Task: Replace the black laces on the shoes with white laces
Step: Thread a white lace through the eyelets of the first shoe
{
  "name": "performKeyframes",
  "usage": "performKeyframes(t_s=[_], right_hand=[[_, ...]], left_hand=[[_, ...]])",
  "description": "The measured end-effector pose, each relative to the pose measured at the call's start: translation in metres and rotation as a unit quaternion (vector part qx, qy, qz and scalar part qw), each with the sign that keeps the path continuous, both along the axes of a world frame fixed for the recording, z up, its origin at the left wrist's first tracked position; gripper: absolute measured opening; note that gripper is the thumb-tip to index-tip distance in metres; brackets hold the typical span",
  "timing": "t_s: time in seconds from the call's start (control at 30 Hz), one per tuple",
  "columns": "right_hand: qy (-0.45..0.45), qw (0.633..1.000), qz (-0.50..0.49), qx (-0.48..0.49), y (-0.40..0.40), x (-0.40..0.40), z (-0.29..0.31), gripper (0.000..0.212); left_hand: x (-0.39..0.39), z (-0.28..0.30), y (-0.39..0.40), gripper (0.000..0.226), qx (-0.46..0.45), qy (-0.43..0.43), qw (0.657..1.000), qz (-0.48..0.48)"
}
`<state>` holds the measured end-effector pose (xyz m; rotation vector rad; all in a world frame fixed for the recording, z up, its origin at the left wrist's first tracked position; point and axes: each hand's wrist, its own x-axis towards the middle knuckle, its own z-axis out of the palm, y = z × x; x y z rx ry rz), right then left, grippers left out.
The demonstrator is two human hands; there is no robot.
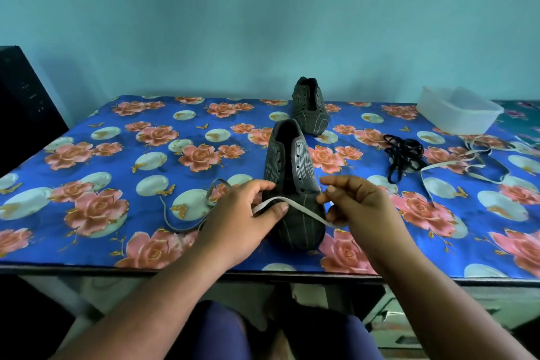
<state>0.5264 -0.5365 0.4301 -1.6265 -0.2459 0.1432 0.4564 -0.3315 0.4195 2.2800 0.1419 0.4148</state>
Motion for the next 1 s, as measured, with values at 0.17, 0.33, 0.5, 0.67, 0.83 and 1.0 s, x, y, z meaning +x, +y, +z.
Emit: performKeyframes(t_s=[0.17,0.33,0.5,0.67,0.83,1.0], right_hand=[[-0.117,0.983,0.016,-0.138,-0.013,0.004,0.014,0.014],[-0.185,0.956,0.007,-0.228,-0.013,0.006,0.019,0.01],[-0.242,0.933,-0.007,-0.268,-0.006,0.005,0.018,0.006],[-0.295,0.906,-0.019,-0.304,0.002,0.007,0.019,0.005],[-0.353,0.866,-0.034,-0.352,0.009,0.011,0.015,0.004],[-0.408,0.835,-0.044,-0.368,0.011,0.014,0.012,0.003]], left_hand=[[-0.001,0.011,0.0,0.042,0.009,-0.023,0.999,-0.042],[-0.003,0.025,0.002,0.056,-0.045,0.016,0.99,-0.133],[-0.012,0.036,0.009,0.081,-0.14,0.098,0.957,-0.233],[-0.007,0.04,0.012,0.065,-0.197,0.089,0.953,-0.212],[0.017,0.021,0.011,0.015,0.019,0.006,0.997,-0.072],[0.024,0.026,-0.003,0.015,0.127,-0.001,0.991,-0.037]])
